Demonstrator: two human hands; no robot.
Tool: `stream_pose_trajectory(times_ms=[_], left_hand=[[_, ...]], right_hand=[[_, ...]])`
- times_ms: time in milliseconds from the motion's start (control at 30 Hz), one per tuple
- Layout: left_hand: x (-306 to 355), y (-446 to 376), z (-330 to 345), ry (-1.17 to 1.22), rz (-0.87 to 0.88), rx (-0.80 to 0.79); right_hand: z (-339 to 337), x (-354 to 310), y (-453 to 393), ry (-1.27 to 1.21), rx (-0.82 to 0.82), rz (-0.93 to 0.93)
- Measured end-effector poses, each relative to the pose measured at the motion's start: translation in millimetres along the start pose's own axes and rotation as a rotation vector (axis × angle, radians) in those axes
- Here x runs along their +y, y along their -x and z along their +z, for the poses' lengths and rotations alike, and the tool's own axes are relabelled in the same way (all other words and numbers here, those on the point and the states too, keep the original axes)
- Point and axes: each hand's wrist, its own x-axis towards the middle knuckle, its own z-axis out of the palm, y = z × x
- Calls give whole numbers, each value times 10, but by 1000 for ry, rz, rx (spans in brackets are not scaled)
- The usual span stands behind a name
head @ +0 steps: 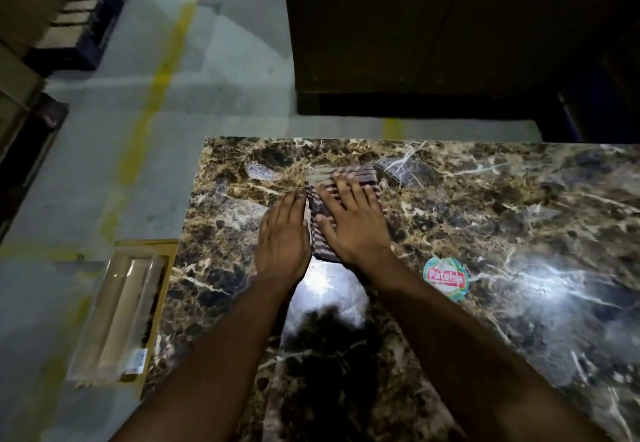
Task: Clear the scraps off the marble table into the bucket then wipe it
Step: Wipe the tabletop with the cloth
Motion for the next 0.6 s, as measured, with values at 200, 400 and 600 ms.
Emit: stream_pose_trajectory(times_ms=[200, 400, 600], left_hand=[[68, -259, 18, 8, 41, 8], [191, -508, 80, 0, 12, 48], [442, -764, 96, 25, 116, 6]], right_hand=[[-132, 278, -589, 5, 13, 116], [-133, 391, -492, 8, -25, -21], [-306, 857, -806, 19, 14, 200]])
